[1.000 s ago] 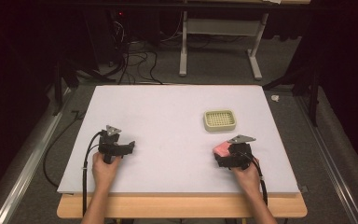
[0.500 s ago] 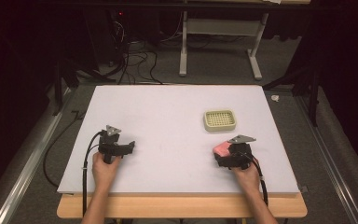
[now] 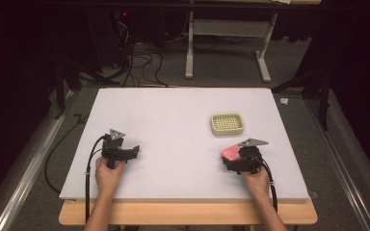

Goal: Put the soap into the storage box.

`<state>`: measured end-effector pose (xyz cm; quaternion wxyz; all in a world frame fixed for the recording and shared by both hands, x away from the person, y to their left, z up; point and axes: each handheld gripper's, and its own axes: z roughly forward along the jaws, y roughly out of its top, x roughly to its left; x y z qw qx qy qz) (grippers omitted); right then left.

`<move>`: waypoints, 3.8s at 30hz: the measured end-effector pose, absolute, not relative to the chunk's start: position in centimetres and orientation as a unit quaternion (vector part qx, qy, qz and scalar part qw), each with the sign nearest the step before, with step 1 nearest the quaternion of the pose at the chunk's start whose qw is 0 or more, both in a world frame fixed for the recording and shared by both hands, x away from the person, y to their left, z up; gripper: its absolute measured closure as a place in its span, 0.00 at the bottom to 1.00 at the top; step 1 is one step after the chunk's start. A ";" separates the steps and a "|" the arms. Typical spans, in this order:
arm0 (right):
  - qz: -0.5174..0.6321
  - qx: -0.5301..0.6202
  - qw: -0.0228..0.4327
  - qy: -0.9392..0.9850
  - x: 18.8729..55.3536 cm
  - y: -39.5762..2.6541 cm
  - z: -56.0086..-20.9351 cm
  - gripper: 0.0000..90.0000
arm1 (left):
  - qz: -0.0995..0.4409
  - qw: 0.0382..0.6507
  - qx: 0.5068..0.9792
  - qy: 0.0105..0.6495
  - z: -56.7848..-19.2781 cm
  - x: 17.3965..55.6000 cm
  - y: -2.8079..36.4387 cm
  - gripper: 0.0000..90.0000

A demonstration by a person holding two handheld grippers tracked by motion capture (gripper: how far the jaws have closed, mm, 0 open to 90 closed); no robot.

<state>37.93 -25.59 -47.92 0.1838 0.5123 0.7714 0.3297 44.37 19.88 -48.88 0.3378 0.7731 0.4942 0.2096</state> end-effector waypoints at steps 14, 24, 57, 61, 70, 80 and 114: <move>0.346 0.499 0.186 0.772 37.5 -25.4 -47.0 0.15 | 0.209 0.338 0.773 0.494 -48.9 44.4 19.9 0.17; 0.361 0.488 0.184 0.773 37.3 -25.3 -45.7 0.15 | 0.210 0.338 0.773 0.494 -48.9 44.4 19.9 0.17; 0.395 0.497 0.157 0.756 37.7 -27.0 -43.9 0.15 | 0.209 0.338 0.773 0.494 -48.9 44.4 19.9 0.17; 0.398 0.498 0.156 0.755 37.9 -27.2 -43.5 0.15 | 0.209 0.339 0.773 0.494 -48.9 44.4 19.9 0.17; 0.394 0.504 0.157 0.752 38.6 -27.3 -42.8 0.15 | 0.209 0.338 0.773 0.494 -48.9 44.4 19.9 0.17; 0.390 0.507 0.165 0.751 39.6 -27.4 -42.3 0.15 | 0.210 0.338 0.773 0.494 -48.9 44.4 19.9 0.17; 0.375 0.535 0.172 0.737 43.6 -27.0 -41.4 0.15 | 0.209 0.338 0.773 0.494 -48.9 44.4 19.9 0.17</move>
